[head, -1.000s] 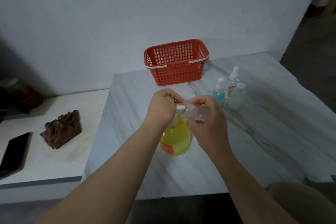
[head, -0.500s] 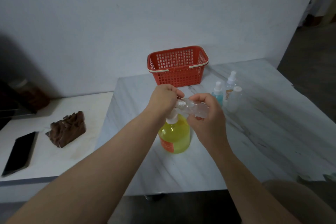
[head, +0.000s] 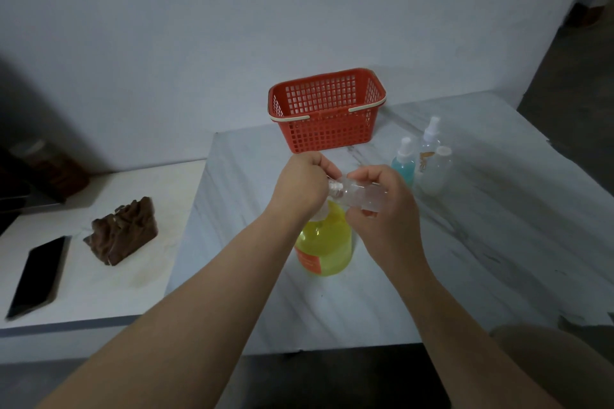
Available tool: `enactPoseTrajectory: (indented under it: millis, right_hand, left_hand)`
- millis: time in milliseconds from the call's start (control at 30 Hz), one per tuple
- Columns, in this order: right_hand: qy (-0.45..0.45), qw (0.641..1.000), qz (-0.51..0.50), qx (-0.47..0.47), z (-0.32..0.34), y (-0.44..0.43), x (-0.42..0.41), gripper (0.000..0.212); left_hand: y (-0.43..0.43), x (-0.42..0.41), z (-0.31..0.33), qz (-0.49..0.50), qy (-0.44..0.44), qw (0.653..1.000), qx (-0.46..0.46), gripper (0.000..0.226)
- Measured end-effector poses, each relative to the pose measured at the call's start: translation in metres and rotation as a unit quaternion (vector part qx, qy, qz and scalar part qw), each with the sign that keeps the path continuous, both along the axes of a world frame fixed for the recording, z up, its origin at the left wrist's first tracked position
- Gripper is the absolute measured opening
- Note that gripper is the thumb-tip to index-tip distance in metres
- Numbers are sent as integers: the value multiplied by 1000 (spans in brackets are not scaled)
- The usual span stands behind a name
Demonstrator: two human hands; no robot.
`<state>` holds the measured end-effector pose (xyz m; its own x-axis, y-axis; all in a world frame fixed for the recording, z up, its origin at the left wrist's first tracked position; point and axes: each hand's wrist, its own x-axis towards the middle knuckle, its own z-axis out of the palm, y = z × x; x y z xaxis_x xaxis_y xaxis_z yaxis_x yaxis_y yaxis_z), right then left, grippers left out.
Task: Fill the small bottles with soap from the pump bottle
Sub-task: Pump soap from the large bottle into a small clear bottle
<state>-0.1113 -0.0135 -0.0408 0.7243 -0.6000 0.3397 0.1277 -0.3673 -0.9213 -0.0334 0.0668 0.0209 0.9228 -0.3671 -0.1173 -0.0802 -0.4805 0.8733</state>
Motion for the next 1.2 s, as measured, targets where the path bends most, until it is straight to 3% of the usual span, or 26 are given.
enactPoseTrajectory:
  millis: [467, 633, 833, 1000, 1200]
  right_hand:
    - [-19, 1000, 15, 17, 5, 3, -5, 46]
    - [-37, 998, 27, 40, 11, 1, -7, 59]
    - [-43, 998, 23, 41, 11, -3, -6, 53]
    - [-41, 999, 6, 1, 6, -4, -4, 54]
    - [-46, 999, 9, 20, 6, 0, -5, 55]
  left_hand:
    - [0, -2, 0, 24, 23, 999, -10, 35]
    - [-3, 0, 6, 31, 46, 998, -41, 37]
    - [-9, 2, 7, 26, 52, 997, -46, 36]
    - [-12, 0, 6, 24, 38, 999, -26, 37]
    - [-5, 1, 1, 3, 9, 1000, -11, 36]
